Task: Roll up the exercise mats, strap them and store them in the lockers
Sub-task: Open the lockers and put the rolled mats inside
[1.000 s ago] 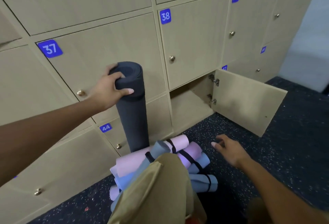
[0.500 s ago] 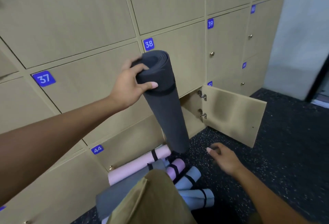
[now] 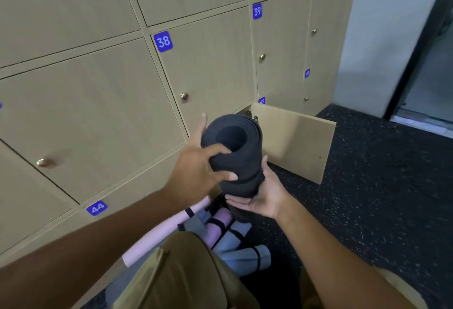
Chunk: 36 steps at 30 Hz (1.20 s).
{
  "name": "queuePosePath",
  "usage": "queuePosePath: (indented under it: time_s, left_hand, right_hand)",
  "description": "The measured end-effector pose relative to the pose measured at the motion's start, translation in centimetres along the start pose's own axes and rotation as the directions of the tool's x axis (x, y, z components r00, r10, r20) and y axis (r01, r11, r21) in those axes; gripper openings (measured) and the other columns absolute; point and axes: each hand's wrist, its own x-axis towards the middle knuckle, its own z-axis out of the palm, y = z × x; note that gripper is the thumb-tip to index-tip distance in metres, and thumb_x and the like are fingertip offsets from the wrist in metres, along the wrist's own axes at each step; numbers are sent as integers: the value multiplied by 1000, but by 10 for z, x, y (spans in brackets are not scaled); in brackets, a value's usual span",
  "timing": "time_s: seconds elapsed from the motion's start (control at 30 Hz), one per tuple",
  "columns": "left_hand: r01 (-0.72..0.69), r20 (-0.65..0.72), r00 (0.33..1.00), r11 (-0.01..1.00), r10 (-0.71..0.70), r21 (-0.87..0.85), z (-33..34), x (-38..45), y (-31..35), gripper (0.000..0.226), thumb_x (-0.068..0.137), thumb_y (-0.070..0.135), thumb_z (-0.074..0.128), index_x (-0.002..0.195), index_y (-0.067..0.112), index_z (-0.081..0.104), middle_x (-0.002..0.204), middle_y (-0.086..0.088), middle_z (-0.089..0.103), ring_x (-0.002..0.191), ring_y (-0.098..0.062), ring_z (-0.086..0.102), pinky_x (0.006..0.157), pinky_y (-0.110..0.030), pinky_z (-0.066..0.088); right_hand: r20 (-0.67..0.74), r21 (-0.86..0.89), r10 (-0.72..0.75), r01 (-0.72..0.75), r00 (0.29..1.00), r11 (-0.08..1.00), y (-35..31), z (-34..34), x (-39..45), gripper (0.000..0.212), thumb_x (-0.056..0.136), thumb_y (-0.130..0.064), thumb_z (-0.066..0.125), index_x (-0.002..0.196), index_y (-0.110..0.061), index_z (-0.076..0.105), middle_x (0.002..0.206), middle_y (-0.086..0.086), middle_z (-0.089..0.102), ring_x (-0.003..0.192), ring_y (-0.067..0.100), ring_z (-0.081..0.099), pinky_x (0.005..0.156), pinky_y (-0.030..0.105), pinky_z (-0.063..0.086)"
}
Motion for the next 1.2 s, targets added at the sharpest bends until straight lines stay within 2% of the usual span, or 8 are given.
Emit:
queuePosePath:
  time_s: [0.17, 0.3, 0.53, 0.6, 0.67, 0.77, 0.93, 1.2]
  left_hand:
    - [8, 47, 999, 994, -3, -108, 10, -20, 3, 38, 75, 32, 91, 107, 33, 70, 163, 10, 27, 147, -3, 34, 118, -17, 27]
    - [247, 36, 964, 847, -262, -471, 7, -32, 1, 32, 91, 42, 72, 112, 25, 53, 124, 10, 62, 115, -11, 63, 93, -23, 53]
    - [709, 260, 703, 623, -662, -330, 42, -12, -68, 55, 91, 68, 54, 96, 15, 66, 90, 4, 70, 79, -5, 63, 64, -15, 42]
    - [769, 394, 638, 532, -661, -353, 57, -3, -97, 73, 72, 86, 58, 90, 17, 72, 85, 11, 75, 91, -5, 70, 78, -9, 47]
    - [874, 617, 482, 386, -622, -293, 63, 6, -123, 83, 67, 84, 70, 108, 13, 78, 107, 0, 78, 110, -21, 70, 106, -33, 50]
    - [936, 713, 327, 316, -620, -155, 76, 16, -156, 96, 60, 88, 74, 121, 14, 74, 116, -7, 72, 105, -27, 65, 101, -42, 51]
    - [935, 719, 331, 113, -611, -335, 128, 24, -187, 90, 56, 72, 90, 125, 17, 70, 126, -14, 71, 116, -33, 68, 103, -49, 52]
    - [838, 657, 448, 28, -607, -545, 186, 28, -228, 53, 81, 47, 83, 127, 24, 69, 115, -5, 77, 103, -25, 75, 85, -38, 60]
  right_hand:
    - [4, 49, -106, 106, 994, 993, -8, 0, 24, 65, 92, -61, 59, 134, -12, 63, 132, 24, 63, 114, 41, 64, 76, 52, 61]
    - [-9, -113, -43, 42, 999, 993, -19, -11, 52, 71, 82, -61, 70, 133, -12, 67, 137, 18, 63, 124, 37, 62, 106, 58, 47]
    - [-133, -363, -147, 90, 980, 927, -9, -21, 88, 95, 59, -52, 93, 139, -16, 56, 124, 17, 70, 111, 34, 70, 84, 49, 60]
    - [-150, -384, -166, 98, 975, 918, -8, -22, 99, 99, 59, -47, 95, 141, -20, 49, 125, 18, 69, 106, 35, 72, 79, 48, 60]
    - [-148, -441, -207, 122, 967, 889, -10, -20, 106, 84, 69, -42, 90, 139, -21, 49, 122, 15, 70, 104, 33, 73, 77, 48, 62]
    - [-141, -517, -252, 146, 957, 844, -13, -23, 125, 65, 81, -34, 83, 136, -23, 49, 113, 4, 71, 97, 23, 73, 70, 35, 62]
    - [-108, -548, -347, 236, 932, 803, -11, -27, 162, 72, 77, -26, 88, 137, -34, 47, 113, -5, 70, 101, 16, 72, 81, 32, 61]
    - [-109, -511, -369, 267, 923, 817, -14, -45, 207, 53, 90, -28, 77, 136, -33, 52, 121, -2, 70, 105, 16, 71, 80, 30, 62]
